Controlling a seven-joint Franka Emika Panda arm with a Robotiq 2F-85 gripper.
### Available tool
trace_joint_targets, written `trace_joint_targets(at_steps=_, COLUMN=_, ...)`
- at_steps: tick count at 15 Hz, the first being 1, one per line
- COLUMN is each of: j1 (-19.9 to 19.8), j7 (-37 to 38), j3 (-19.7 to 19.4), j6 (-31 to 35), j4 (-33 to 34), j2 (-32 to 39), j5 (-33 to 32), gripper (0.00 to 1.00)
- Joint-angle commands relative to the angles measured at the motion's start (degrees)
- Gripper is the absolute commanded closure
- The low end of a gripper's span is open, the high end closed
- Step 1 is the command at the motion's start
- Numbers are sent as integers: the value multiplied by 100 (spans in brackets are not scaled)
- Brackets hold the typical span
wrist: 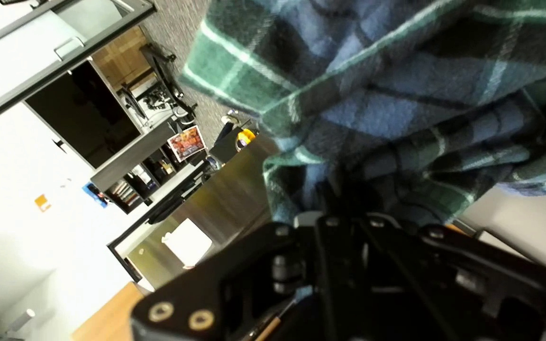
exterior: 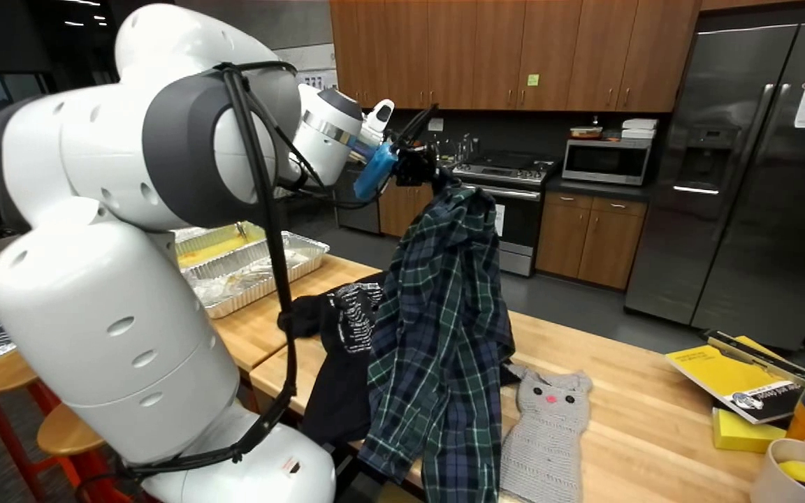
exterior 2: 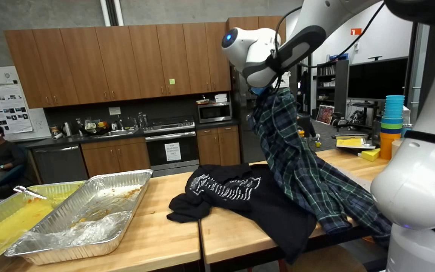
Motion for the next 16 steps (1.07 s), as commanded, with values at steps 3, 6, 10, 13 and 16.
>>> trace_joint_targets(at_steps=3, j1=420, j7=-378, j3=463, j6=-503, j4=441, j2=473, j5=-131, gripper=99)
trace_joint_targets(at_steps=6, j1=674, j7=-580, j3=674, j6=-752, j4=619, j2=723, j5=-132, gripper=97)
trace_joint_targets(at_steps=10, j1=850, j7=-722, j3=722, j6=-821, j4=578, j2=785, j5=-378, gripper=61)
trace_joint_targets(at_steps=13, j1=752, j7=-789, j3=529, j6=-403, j4=220, j2=524, j5=-228, gripper=41)
trace_joint_targets(at_steps=16, j1=540, j7=-686, j3=196, j6=169, j4=-331, j2=200, j5=-21, gripper=19)
